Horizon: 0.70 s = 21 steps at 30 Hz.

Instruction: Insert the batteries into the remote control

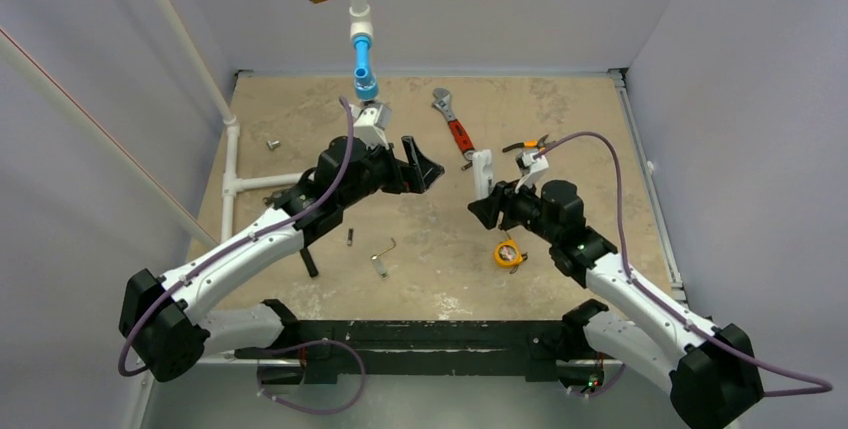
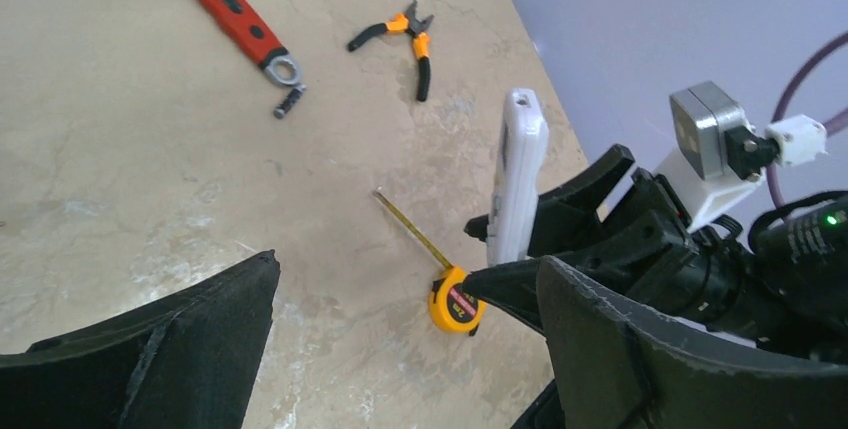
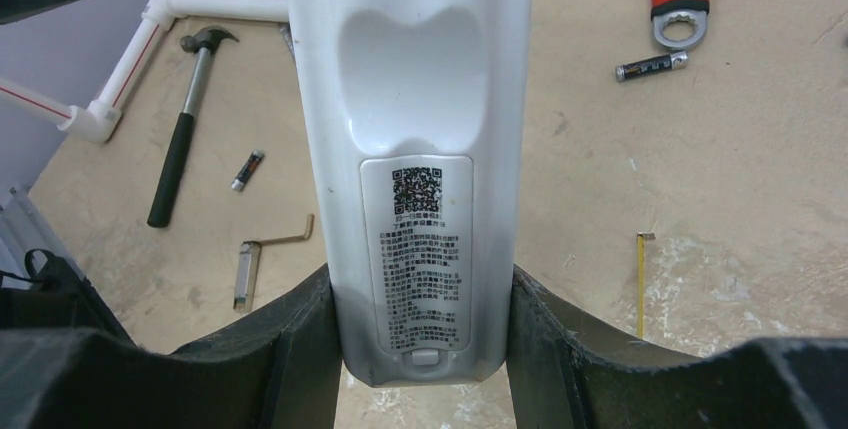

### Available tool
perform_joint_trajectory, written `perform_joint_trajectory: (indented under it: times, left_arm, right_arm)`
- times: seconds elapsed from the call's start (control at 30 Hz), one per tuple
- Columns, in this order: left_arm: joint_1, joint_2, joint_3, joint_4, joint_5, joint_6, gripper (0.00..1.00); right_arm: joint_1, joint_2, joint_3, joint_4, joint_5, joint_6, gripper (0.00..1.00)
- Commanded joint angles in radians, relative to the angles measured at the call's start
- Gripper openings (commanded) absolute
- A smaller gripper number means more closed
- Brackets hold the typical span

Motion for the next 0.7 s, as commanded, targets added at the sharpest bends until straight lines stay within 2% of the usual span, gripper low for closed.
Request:
perform_joint_trajectory:
  times: [0.0, 0.3, 0.5, 0.67]
  left_arm:
    - [0.003, 0.011, 0.026, 0.154, 0.150, 0.024, 0.96]
    - [0.004, 0.093, 0.059, 0.232, 0.255, -0.001, 0.96]
    - [0.004, 0.148, 0.037, 0.294, 0.216, -0.036, 0.90]
    - [0.005, 0.187, 0.056, 0.308, 0.244, -0.033, 0.88]
  right_arm:
    - [0.008, 0.042, 0.068, 0.025, -0.055, -0.030, 0.00]
    - [0.022, 0.132, 0.133, 0.049, -0.129, -0.049, 0.00]
    - [0.030, 0.152, 0.156, 0.057, -0.212, -0.040, 0.00]
    - [0.044, 0.145, 0.164, 0.055, -0.244, -0.045, 0.00]
